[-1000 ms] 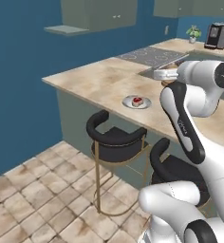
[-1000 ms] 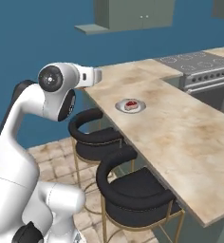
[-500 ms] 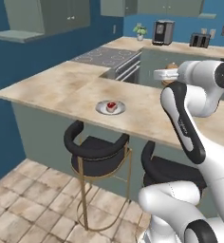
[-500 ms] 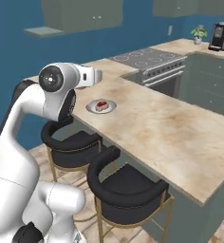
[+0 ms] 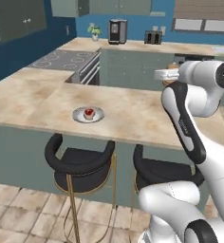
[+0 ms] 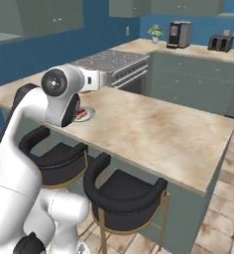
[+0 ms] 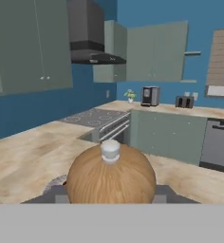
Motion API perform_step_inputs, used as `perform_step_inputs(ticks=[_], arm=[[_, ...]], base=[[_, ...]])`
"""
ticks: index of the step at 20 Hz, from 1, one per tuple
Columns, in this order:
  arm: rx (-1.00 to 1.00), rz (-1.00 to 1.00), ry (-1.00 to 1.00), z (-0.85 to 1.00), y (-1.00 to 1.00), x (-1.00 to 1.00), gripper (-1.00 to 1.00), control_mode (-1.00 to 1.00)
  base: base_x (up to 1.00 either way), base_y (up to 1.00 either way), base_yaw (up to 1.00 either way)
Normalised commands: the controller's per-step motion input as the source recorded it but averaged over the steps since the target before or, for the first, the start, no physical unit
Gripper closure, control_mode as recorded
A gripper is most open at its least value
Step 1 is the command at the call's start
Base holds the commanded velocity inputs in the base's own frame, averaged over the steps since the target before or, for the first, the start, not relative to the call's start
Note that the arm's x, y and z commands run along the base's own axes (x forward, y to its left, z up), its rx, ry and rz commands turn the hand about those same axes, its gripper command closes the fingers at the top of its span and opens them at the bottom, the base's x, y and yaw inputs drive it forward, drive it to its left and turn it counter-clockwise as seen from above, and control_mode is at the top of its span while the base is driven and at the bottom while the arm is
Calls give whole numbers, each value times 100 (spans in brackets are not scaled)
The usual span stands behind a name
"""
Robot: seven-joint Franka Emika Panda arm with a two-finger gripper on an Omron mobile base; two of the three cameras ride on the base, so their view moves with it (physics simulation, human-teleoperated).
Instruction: Retrieve the shaker from the cabinet and place it next the steak on a plate on the dining table.
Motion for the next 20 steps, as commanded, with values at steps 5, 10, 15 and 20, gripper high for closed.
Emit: perform_step_inputs(ticks=[5,10,15,20], arm=[[0,0,0,0,0,0,100,100],[0,0,0,0,0,0,100,100],[0,0,0,0,0,0,100,100],[0,0,0,0,0,0,100,100]], base=[[34,100,-29],[10,100,-22],[0,100,-9],[3,97,0]])
